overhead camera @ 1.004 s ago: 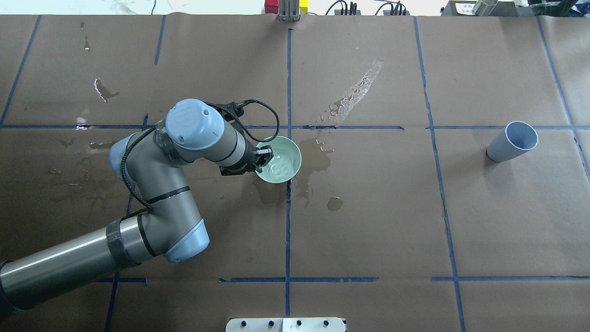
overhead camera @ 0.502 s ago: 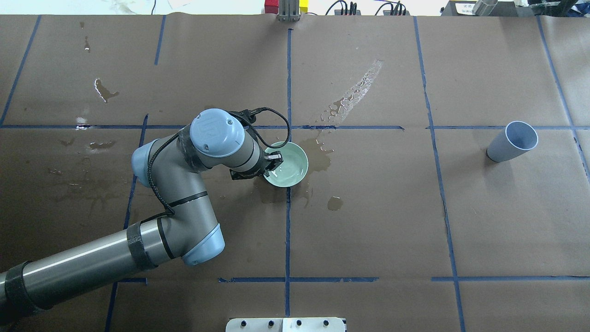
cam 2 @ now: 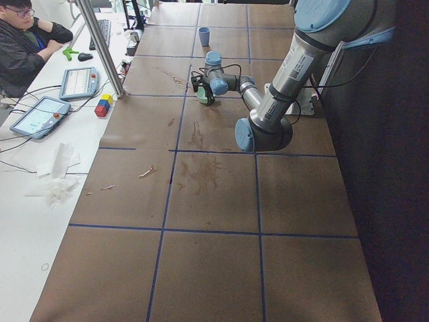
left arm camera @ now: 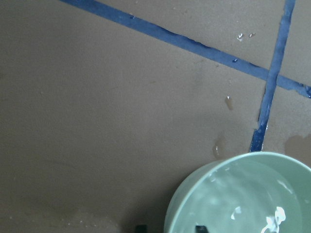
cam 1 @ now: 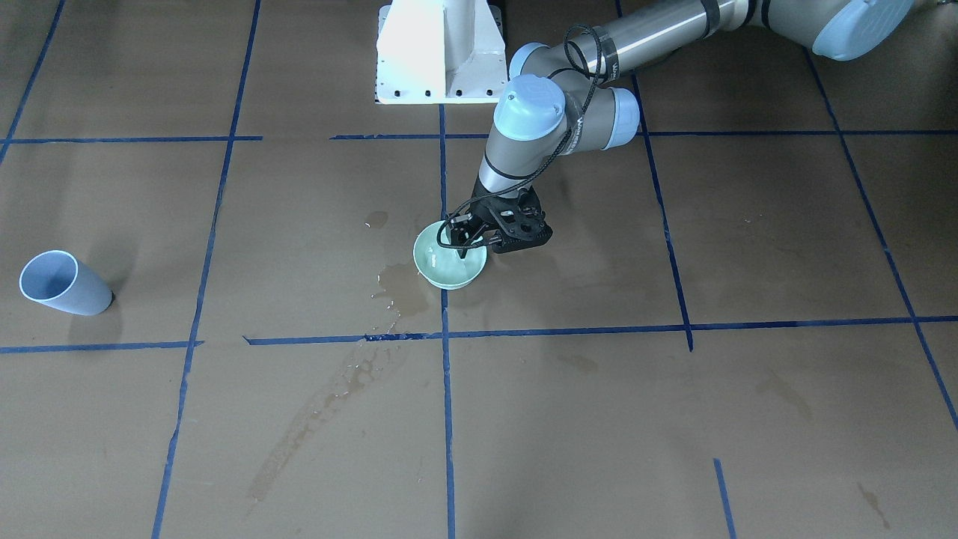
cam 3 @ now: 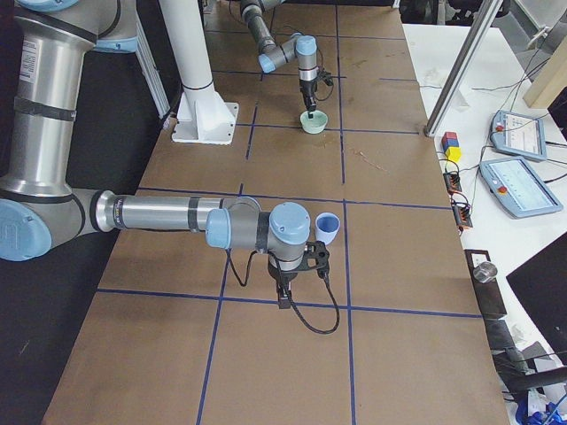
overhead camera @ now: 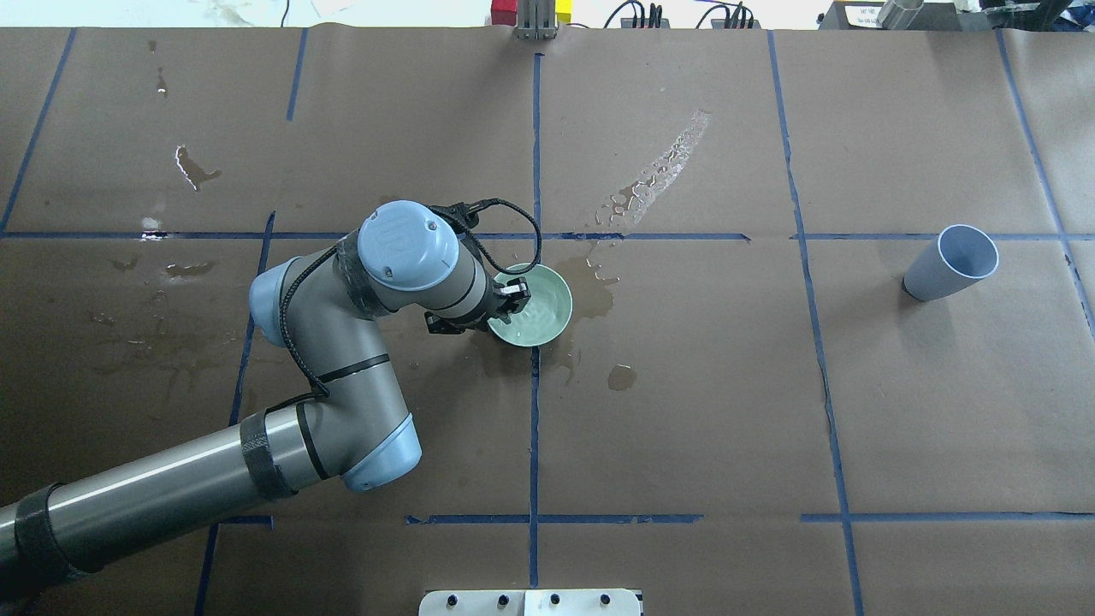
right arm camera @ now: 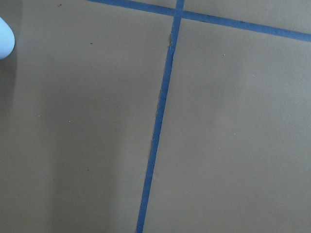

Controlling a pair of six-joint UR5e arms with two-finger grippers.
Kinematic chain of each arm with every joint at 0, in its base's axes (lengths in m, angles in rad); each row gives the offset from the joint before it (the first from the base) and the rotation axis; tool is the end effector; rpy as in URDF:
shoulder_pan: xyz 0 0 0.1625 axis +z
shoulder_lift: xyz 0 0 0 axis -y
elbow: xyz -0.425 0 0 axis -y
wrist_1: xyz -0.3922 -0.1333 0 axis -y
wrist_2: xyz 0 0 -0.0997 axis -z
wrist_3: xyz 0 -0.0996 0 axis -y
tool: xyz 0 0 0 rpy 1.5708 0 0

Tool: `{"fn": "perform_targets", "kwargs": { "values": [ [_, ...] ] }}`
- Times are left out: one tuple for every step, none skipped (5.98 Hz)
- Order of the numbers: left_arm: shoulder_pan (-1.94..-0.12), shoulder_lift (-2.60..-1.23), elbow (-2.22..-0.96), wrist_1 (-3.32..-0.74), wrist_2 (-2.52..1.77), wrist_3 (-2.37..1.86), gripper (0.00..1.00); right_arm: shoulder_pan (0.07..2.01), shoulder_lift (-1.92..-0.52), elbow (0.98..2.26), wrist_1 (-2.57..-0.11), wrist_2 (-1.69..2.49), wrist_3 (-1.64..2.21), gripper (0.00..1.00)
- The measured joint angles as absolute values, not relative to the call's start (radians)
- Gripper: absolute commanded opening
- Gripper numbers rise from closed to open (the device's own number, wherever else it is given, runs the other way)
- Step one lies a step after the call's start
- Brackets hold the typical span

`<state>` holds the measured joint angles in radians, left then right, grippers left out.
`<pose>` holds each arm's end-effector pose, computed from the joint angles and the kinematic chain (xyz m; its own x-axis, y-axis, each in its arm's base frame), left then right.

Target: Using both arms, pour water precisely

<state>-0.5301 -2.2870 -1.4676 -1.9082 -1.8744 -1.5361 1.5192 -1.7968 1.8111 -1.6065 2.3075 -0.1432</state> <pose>0.5819 -0.4610 0.2316 0.5107 -0.2609 -0.8192 0.2551 0.9559 -0.1455 0.0459 -0.3979 0.6470 0.7255 -0.1661 0.6679 0.1567 0.9848 0.0747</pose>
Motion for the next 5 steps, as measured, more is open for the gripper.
{"fn": "perform_targets", "kwargs": {
  "values": [
    [-0.569,-2.272,-1.520,-1.842,-1.921,-1.471,1.00,1.520,-1.796,1.824,-1.607,2.310,-0.142,1.00],
    [-0.617,-2.217,-1.633,-1.751,-1.971,-1.384,1.00,1.520,-1.796,1.848,-1.607,2.320,-0.142,1.00],
    [-0.666,-2.134,-1.762,-1.687,-2.010,-1.291,1.00,1.519,-1.796,1.871,-1.606,2.345,-0.141,0.99],
    [-0.696,-2.077,-1.837,-1.660,-2.031,-1.228,1.00,1.516,-1.796,1.896,-1.606,2.368,-0.137,0.98],
    [-0.704,-2.053,-1.861,-1.652,-2.035,-1.205,1.00,1.512,-1.796,1.928,-1.606,2.381,-0.117,0.99]
  ]
}}
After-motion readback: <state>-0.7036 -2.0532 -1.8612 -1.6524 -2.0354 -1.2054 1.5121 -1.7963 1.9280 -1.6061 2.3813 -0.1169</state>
